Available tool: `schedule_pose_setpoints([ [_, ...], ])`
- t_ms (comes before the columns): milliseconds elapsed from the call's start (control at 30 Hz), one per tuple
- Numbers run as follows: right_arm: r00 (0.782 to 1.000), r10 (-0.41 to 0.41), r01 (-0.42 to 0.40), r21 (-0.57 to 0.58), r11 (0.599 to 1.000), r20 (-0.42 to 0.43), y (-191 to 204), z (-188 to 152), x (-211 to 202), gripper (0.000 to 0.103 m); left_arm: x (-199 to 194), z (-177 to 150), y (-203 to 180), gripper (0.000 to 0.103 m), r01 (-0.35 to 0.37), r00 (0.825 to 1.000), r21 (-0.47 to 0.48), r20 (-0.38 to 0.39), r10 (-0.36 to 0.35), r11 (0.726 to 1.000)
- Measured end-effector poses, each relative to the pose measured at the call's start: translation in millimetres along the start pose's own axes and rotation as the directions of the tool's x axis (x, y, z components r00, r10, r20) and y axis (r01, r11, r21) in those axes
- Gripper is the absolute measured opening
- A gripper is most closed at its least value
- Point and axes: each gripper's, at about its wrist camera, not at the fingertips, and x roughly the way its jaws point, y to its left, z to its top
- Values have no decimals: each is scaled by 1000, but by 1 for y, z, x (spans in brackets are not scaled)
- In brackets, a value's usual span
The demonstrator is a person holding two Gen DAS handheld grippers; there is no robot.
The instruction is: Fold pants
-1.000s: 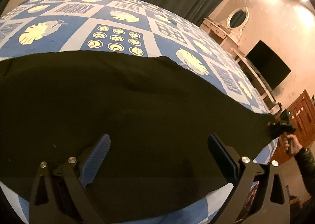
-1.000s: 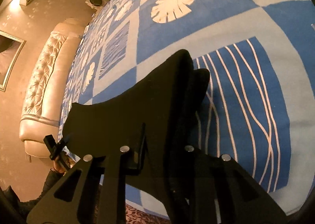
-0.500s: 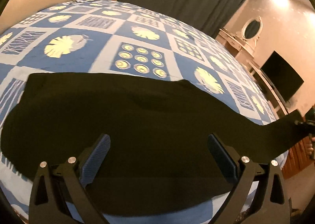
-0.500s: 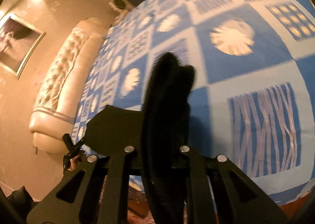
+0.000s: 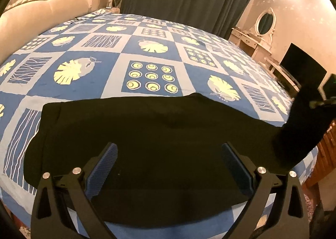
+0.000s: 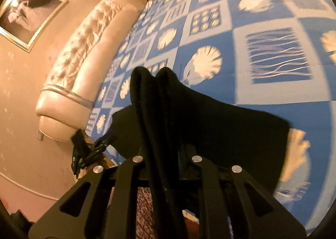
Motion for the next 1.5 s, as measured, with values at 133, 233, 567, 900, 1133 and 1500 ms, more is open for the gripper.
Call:
schedule_pose_setpoints([
  [133,997,-46,46,-3,999,-61,14,-4,68,13,-2,-1,1,98,8,1000,-11,1,-8,1000],
  [233,988,-119,116,-38,992,-97,19,-11,110,13,1,-2,5,98,10,1000,-28,-8,-10,1000],
  [567,957,-271,255,-142,956,-105,46,-32,176,45,9,-7,6,98,13,999,-38,-32,-14,999],
  [900,1000,8,-9,-171,985,-2,71,-47,114,77,13,-13,3,98,17,999,-38,-49,-18,999],
  [1133,974,-55,46,45,998,220,-46,-35,-1,83,15,-15,5,98,42,998,-77,-47,-45,996],
  [1500,989,88,-114,234,965,120,-163,-22,35,83,23,-21,-1,98,28,997,-57,-70,-32,998],
])
